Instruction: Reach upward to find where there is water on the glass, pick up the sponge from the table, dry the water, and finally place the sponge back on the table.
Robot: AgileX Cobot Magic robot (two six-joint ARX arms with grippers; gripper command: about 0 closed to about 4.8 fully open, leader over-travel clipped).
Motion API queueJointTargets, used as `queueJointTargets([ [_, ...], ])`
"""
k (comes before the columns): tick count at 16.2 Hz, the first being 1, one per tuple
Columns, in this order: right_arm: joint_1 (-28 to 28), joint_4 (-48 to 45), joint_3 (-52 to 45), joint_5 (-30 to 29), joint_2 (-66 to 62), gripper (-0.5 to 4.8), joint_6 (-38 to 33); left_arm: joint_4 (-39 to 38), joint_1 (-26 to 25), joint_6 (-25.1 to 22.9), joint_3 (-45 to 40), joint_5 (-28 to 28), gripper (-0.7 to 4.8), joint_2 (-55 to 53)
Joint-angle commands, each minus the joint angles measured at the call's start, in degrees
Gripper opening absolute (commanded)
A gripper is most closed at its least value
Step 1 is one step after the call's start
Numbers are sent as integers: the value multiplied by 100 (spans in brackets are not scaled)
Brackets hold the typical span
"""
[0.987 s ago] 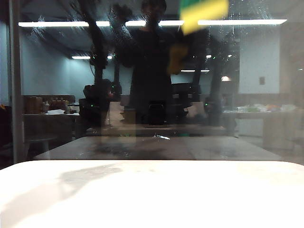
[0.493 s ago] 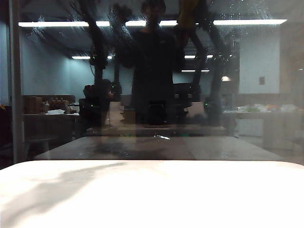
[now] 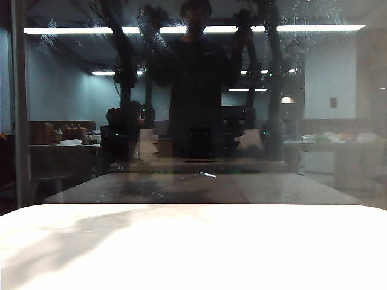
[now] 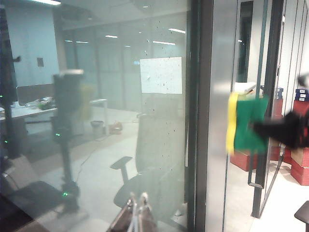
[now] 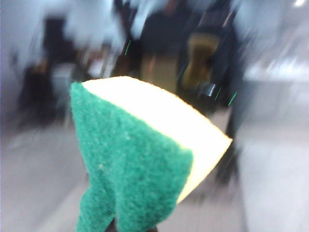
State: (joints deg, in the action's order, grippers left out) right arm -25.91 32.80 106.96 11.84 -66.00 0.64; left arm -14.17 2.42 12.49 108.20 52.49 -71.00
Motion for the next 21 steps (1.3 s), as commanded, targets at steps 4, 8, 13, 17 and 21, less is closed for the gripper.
queueJointTargets([
  [4,931,-157,1377,-1349,-1025,-9,90,57,-4,-4,31,24,-6,26],
  [8,1412,-278,2306,-2052,-2006,-9,87,57,-4,-9,31,7,-6,26],
  [13,1705,-752,3484,-2404,-3567,-9,7,52,-4,-9,31,7,-6,26],
  [17,1735,-1366,3547,-2616,-4122,-9,-264,-11,-4,-9,31,4,-6,24],
  [21,1766,-1512,3550,-2592,-4183,-9,-280,-33,-4,-9,31,2,-6,24],
])
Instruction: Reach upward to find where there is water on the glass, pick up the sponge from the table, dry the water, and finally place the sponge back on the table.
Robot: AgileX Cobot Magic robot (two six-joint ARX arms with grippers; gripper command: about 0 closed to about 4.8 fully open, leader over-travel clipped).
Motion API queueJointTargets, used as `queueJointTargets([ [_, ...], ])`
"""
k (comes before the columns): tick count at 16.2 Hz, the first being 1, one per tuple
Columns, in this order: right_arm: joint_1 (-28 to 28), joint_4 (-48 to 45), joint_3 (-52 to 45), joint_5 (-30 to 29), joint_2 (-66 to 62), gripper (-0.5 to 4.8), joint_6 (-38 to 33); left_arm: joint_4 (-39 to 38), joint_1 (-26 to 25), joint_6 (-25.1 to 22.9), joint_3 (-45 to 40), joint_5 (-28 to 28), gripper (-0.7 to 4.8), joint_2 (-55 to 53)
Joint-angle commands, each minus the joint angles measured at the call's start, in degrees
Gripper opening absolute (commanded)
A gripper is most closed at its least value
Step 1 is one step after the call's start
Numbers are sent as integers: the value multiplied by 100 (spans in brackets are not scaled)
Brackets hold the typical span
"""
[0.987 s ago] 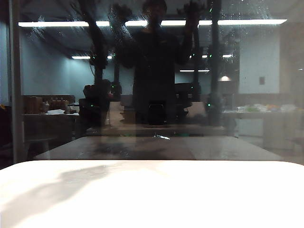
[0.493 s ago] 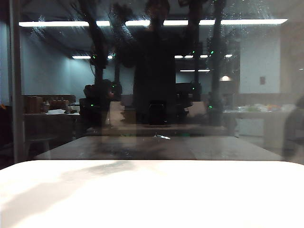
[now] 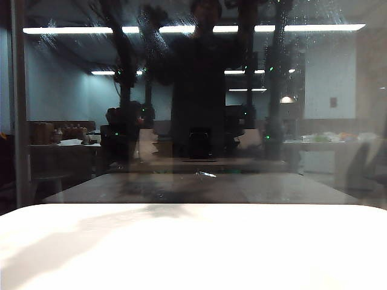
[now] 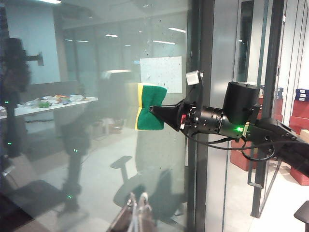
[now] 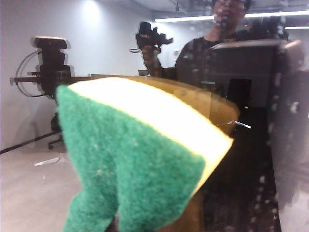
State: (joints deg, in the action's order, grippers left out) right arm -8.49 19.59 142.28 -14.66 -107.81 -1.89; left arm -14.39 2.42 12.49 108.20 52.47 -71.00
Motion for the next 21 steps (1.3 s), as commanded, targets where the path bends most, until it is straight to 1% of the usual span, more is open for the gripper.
queueJointTargets([
  [1,251,-164,166,57,24,-9,-26,-9,-4,-9,31,7,-6,24],
  [4,898,-48,568,48,22,-9,-323,-7,-4,-9,31,7,-6,24],
  [5,1362,-2,717,20,24,-9,-636,-7,-4,-9,31,4,-6,24],
  [8,2378,-37,800,-365,24,-9,-1528,-9,-4,-9,31,4,-6,24],
  [9,2608,-61,800,-511,24,-9,-1687,-7,-4,-9,31,2,-6,24],
  [10,2693,-83,800,-612,24,-9,-1784,-2,-4,-9,31,2,-6,26],
  [12,2686,-94,800,-636,24,-9,-1790,-7,-4,-9,31,2,-6,24],
  [13,2573,-153,800,-654,24,-9,-1790,-4,-4,-9,31,2,-6,24],
  [15,2234,-223,800,-640,9,-9,-1788,-4,-4,-7,31,9,-6,31],
  [17,1768,-315,800,-588,-52,-9,-1786,-11,-4,-4,31,7,-6,28],
  [19,1300,-400,800,-317,-103,-9,-1786,-9,-4,-7,31,9,-6,26],
  [21,861,-522,800,-192,-201,-9,-1786,-11,-4,-4,31,11,-6,31],
])
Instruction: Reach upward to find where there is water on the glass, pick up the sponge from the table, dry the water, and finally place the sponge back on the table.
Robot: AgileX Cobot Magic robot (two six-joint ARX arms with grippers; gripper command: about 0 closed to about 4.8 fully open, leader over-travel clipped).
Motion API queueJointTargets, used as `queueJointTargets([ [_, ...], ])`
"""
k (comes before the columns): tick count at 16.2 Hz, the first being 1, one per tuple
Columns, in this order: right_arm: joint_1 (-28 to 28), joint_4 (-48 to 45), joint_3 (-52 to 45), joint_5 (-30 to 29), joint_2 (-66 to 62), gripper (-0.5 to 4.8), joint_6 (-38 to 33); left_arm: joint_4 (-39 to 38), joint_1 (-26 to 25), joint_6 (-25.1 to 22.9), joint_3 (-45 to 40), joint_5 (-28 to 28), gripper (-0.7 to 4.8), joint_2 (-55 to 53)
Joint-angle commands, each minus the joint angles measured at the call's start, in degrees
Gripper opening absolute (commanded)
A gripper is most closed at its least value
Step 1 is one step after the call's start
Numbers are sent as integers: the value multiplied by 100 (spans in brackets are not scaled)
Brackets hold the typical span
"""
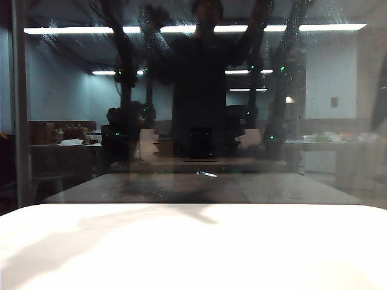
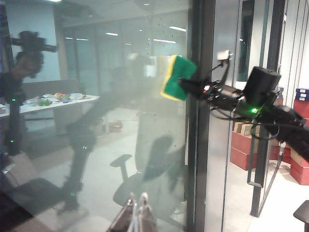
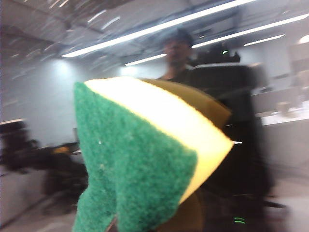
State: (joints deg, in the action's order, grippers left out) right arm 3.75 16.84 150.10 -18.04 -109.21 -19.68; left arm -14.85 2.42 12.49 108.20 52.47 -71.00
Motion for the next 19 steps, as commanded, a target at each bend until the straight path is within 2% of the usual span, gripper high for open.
queueJointTargets([
  [1,-531,-256,15,212,-103,-9,-2,37,-4,-4,31,9,-6,28],
  [7,-1604,-382,17,402,-688,-9,72,35,-4,-2,31,11,-6,31],
  [11,-1816,-389,17,463,-778,-9,236,33,-4,-2,31,15,-6,31],
  [15,-1351,-299,20,466,-575,-9,238,37,-4,-4,31,9,-6,28],
  [19,-153,-9,20,402,-190,-9,238,42,-4,-4,31,4,-6,28],
])
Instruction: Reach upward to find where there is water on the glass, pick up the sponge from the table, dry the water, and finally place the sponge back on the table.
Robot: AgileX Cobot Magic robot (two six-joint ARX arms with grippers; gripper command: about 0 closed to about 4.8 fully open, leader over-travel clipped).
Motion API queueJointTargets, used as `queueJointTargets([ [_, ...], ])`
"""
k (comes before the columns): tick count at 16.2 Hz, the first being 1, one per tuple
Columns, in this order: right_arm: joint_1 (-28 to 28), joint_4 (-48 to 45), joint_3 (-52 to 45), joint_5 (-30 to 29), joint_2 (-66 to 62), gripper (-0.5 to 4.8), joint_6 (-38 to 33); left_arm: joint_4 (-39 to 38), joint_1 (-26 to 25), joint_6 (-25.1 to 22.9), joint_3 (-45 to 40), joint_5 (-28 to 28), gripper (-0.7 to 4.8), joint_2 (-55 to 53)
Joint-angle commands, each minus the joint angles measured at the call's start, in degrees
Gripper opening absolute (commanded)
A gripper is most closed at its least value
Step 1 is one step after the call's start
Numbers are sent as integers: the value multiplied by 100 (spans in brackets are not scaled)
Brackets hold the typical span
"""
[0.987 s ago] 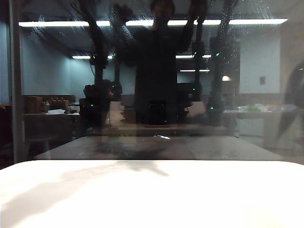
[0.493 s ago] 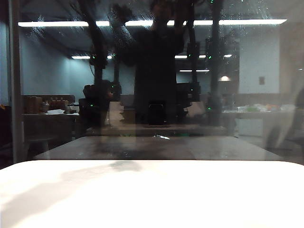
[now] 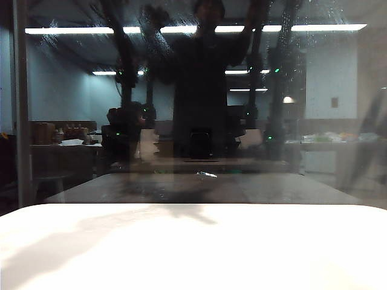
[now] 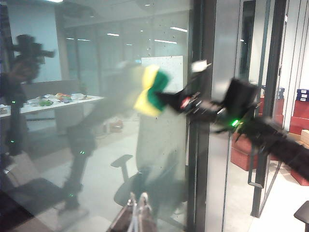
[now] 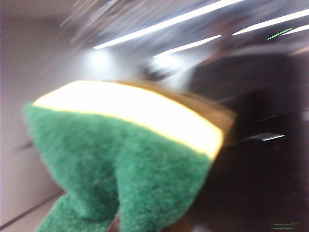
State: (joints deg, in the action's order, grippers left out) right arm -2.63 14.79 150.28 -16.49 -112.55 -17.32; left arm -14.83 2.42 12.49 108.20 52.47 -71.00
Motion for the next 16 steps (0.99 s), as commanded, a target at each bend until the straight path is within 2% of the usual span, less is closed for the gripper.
queueJointTargets([
  [1,719,308,2,214,188,-9,0,37,-4,-4,31,4,-6,28],
  [2,1204,511,2,-4,256,-9,-2,37,-4,-4,31,4,-6,28],
  [5,1733,708,2,-190,326,-9,-2,61,-4,-4,31,-90,-6,26],
  [7,1875,774,2,-205,365,-9,-2,68,-4,-4,31,-144,-6,24],
  [9,1895,791,0,-588,361,-9,-2,59,-4,-4,31,-142,-6,26],
  [13,1137,1054,0,-634,356,-9,442,68,-4,-7,31,-144,-6,24],
  [16,396,1298,-2,-280,304,-9,750,76,-4,-7,31,-144,-6,24],
])
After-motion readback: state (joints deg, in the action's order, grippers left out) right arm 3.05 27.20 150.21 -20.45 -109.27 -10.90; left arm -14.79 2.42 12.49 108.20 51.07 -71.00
